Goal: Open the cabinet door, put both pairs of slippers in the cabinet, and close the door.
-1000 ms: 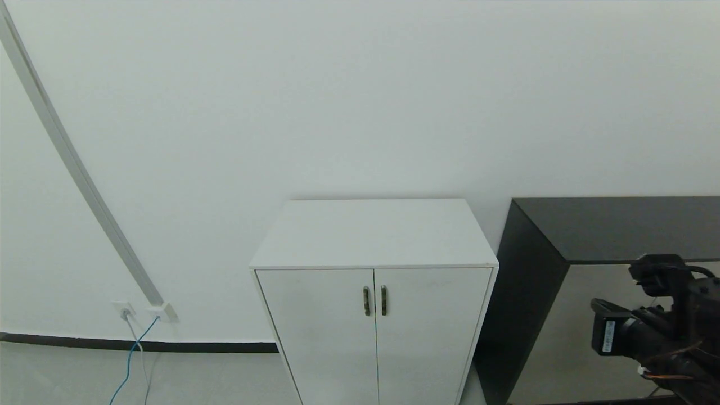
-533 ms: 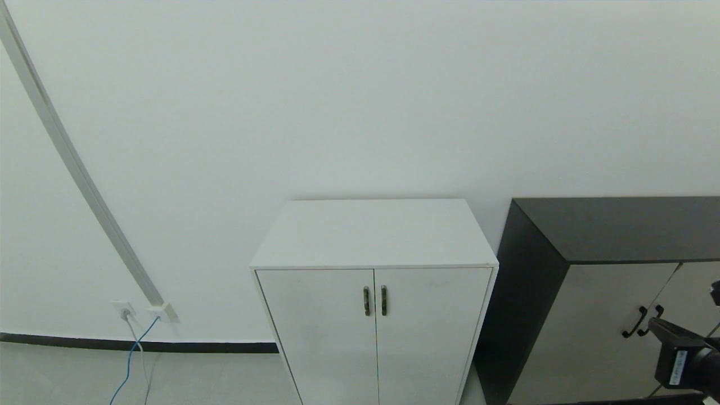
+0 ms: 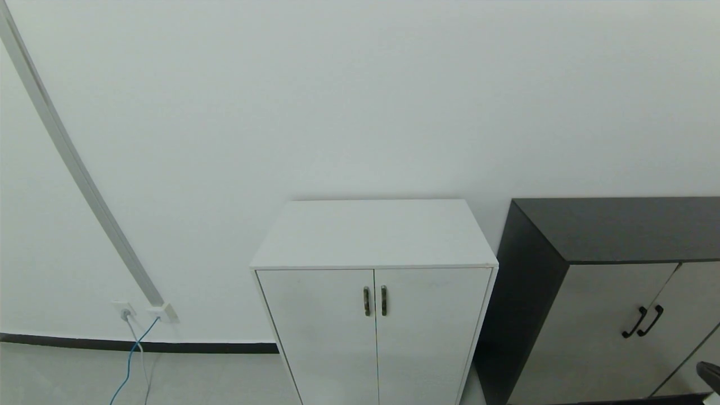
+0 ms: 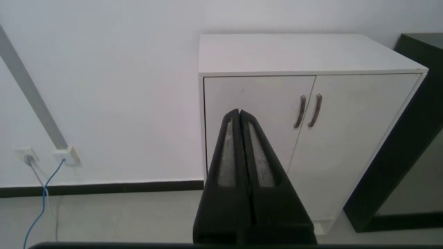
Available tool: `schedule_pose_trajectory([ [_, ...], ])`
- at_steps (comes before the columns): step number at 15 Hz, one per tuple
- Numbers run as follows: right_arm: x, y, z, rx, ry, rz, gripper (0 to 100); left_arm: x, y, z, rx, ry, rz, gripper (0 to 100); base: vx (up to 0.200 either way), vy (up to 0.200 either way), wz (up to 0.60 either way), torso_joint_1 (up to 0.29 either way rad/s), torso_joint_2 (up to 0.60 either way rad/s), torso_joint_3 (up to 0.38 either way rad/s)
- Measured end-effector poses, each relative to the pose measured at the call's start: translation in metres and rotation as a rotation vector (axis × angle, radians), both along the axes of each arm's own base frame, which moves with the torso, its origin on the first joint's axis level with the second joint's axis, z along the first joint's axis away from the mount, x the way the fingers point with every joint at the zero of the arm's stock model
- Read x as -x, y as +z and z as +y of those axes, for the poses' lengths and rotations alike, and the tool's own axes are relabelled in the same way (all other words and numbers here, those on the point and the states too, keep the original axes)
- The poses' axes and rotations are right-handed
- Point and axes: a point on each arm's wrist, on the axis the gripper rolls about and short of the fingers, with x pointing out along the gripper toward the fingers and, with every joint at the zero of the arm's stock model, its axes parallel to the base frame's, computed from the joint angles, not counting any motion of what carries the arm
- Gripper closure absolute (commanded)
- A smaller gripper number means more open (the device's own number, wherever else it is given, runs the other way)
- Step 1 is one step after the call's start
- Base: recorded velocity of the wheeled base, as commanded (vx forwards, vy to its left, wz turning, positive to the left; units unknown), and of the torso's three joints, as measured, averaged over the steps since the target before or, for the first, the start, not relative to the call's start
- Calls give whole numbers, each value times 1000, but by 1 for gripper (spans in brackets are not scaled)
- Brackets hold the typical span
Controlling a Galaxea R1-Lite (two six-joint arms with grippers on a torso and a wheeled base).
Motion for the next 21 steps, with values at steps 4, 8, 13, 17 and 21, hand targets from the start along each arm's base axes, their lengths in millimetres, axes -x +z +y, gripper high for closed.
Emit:
schedule_pose_trajectory([
  [4,29,-6,-8,10,108,-18,100,0,0,0,0,0,0,100,0,0,0,0,0,0],
  [8,43,-17,-12,21,171,-53,100,0,0,0,0,0,0,100,0,0,0,0,0,0],
  [13,48,-26,-14,29,176,-63,100,0,0,0,0,0,0,100,0,0,0,0,0,0],
  [17,50,-33,-15,29,186,-55,100,0,0,0,0,0,0,100,0,0,0,0,0,0],
  [21,52,-37,-15,26,198,-52,100,0,0,0,0,0,0,100,0,0,0,0,0,0],
])
